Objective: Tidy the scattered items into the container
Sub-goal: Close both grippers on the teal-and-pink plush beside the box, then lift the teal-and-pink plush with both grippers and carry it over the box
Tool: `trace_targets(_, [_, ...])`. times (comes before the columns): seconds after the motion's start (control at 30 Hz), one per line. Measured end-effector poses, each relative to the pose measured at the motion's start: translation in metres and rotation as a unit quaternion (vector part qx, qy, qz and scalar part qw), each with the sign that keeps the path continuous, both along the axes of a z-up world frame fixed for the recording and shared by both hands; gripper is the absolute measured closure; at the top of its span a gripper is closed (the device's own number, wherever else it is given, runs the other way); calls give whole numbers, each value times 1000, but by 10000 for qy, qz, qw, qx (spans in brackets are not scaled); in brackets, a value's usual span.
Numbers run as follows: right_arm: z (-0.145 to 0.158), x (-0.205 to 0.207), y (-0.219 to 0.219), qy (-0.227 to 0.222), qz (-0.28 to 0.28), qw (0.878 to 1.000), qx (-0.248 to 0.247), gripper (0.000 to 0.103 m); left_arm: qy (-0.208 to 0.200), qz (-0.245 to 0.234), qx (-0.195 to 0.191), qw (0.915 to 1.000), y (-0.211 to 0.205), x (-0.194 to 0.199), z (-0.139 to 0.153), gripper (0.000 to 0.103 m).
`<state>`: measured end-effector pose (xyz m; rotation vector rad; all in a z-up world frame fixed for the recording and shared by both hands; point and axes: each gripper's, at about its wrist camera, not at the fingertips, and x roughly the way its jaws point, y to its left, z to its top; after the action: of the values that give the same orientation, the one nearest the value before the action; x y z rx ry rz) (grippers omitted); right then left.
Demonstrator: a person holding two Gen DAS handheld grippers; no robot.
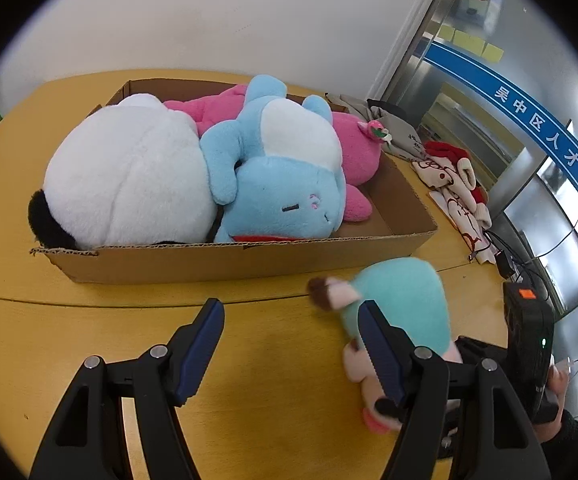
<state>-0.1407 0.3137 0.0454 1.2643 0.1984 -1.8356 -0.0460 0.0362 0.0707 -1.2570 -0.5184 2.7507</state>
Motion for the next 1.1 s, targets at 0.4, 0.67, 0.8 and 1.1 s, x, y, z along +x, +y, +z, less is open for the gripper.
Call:
trace_targets(0.4, [-17,34,-26,-223,691,9973,-53,9,-516,-590,997,9919,9,-19,-40,21])
trace_targets(0.67, [-14,31,-3,-360,557,9974,-264,7,-541,-909,1095,9883,15,-20,-42,44])
trace_targets(0.8, [-6,33,7,-367,487,9980,-196,7,-599,-1008,1118,9868,20,-21,-43,53])
trace_targets(1.1, [2,35,23,-224,384,9989,129,2,-622,-1029,1129,9863,23,-19,-46,54])
